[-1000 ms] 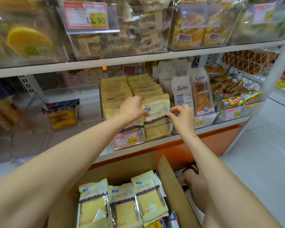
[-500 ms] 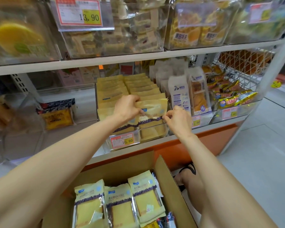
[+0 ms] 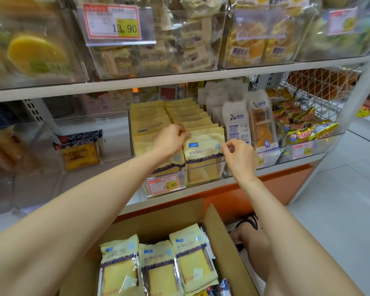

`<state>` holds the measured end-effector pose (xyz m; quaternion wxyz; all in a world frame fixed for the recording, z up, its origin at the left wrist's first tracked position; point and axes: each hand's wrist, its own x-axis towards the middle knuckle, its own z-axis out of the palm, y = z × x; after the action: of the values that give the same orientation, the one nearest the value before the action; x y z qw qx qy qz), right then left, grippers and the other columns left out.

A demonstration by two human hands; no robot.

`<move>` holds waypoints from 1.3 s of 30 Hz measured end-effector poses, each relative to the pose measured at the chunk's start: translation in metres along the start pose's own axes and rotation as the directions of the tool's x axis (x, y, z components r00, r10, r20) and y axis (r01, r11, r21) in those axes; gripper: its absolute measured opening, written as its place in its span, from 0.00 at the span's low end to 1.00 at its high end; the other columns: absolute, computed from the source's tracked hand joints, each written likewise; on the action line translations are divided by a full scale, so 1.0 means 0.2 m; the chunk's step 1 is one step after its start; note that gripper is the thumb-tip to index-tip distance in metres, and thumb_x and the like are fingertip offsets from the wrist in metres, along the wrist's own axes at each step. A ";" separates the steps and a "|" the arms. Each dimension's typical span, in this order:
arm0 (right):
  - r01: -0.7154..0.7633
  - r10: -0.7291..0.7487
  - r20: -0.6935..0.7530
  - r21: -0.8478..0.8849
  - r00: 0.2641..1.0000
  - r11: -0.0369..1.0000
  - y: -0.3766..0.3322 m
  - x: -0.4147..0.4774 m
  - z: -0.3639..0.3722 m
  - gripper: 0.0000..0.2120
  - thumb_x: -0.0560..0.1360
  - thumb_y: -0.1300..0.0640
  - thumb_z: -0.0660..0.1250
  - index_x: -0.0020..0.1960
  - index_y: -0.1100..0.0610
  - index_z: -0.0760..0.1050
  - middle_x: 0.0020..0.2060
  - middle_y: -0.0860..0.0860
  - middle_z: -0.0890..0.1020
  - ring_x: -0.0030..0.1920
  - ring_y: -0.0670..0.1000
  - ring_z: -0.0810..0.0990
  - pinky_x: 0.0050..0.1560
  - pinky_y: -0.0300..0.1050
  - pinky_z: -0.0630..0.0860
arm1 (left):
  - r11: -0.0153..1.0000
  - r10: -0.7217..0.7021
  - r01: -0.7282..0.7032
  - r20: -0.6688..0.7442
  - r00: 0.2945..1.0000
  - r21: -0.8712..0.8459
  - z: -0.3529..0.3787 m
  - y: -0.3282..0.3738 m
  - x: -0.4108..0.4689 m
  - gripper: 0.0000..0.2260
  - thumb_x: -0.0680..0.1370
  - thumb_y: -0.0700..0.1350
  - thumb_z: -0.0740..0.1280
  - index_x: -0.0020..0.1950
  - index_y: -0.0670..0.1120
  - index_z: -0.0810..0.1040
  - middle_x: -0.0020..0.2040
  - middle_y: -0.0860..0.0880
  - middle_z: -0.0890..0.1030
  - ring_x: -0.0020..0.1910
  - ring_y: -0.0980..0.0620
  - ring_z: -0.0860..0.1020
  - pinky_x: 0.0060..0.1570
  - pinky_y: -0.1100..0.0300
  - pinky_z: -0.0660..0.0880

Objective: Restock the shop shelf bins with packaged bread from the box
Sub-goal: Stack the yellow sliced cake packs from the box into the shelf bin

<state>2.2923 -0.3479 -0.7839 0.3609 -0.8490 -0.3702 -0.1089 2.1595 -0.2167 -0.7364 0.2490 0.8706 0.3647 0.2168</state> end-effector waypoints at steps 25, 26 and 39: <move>0.228 -0.024 0.967 -0.036 0.253 0.973 0.16 -0.92 0.39 0.18 0.78 0.51 0.64 0.66 0.52 0.70 0.58 0.52 0.78 0.56 0.52 0.77 0.52 0.44 0.72 | 0.933 -0.350 0.281 0.382 0.856 0.226 0.28 -0.99 -1.15 0.16 0.76 0.49 0.67 0.62 0.47 0.71 0.62 0.49 0.74 0.57 0.52 0.74 0.56 0.58 0.73; 0.204 0.003 0.970 -0.054 0.243 0.978 0.16 -0.95 0.42 0.19 0.78 0.52 0.64 0.68 0.52 0.68 0.59 0.52 0.78 0.56 0.53 0.77 0.54 0.44 0.72 | 0.904 -0.415 0.333 0.357 0.837 0.268 0.29 -1.05 -1.18 0.18 0.76 0.50 0.67 0.64 0.46 0.69 0.65 0.48 0.71 0.60 0.50 0.72 0.59 0.56 0.72; -0.174 0.099 0.981 -0.069 0.170 0.982 0.17 -1.20 0.77 0.35 0.72 0.54 0.71 0.74 0.43 0.58 0.67 0.53 0.69 0.63 0.54 0.72 0.65 0.47 0.70 | 0.699 -0.685 0.715 0.291 0.668 0.000 0.42 -1.27 -1.36 0.36 0.70 0.44 0.74 0.71 0.53 0.56 0.63 0.42 0.69 0.61 0.44 0.70 0.60 0.48 0.70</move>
<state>2.1340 -0.3895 -1.0200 0.0744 -0.7407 -0.4406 0.5018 1.8990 -0.2875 -1.0063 0.4094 0.6688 0.6206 0.0047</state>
